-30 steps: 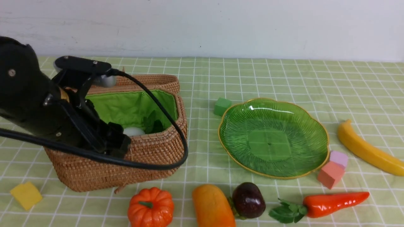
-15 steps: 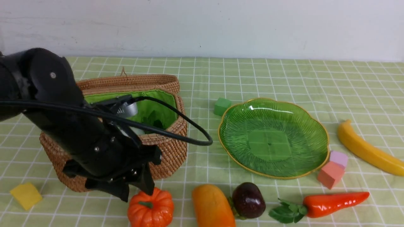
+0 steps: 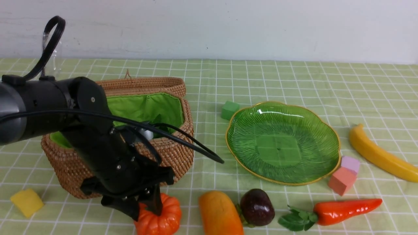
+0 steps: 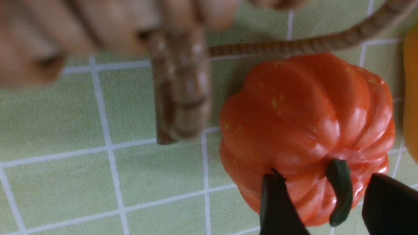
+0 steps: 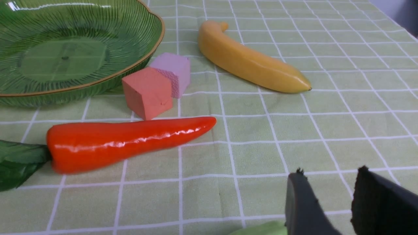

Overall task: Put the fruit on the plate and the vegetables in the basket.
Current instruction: Use the left arm to grab a pumpkin and put it into the left basket

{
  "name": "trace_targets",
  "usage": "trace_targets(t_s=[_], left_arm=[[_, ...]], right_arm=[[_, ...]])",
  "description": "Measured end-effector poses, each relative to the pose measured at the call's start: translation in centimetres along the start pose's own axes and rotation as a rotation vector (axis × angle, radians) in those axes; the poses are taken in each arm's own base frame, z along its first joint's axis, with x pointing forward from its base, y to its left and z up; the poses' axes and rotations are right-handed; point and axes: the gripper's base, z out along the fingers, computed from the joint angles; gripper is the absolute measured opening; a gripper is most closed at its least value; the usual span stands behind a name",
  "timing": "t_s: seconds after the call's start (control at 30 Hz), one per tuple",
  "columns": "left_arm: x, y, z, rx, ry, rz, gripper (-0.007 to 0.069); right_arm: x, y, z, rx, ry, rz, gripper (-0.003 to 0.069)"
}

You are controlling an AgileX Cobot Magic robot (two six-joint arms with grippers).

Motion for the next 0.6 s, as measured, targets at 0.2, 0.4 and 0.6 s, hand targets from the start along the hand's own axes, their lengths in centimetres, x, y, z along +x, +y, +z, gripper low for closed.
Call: trace_targets(t_s=[0.2, 0.4, 0.6], left_arm=[[0.1, 0.0, 0.0, -0.001, 0.006, 0.022, 0.0178], [0.1, -0.3, -0.3, 0.021, 0.000, 0.024, 0.0010], [0.6, -0.6, -2.2, 0.030, -0.048, 0.067, 0.0011]], right_arm=[[0.0, 0.0, 0.0, 0.000, 0.000, 0.000, 0.0242], [0.0, 0.0, 0.0, 0.000, 0.000, 0.000, 0.0242], [0.0, 0.0, 0.0, 0.000, 0.000, 0.000, 0.0242]])
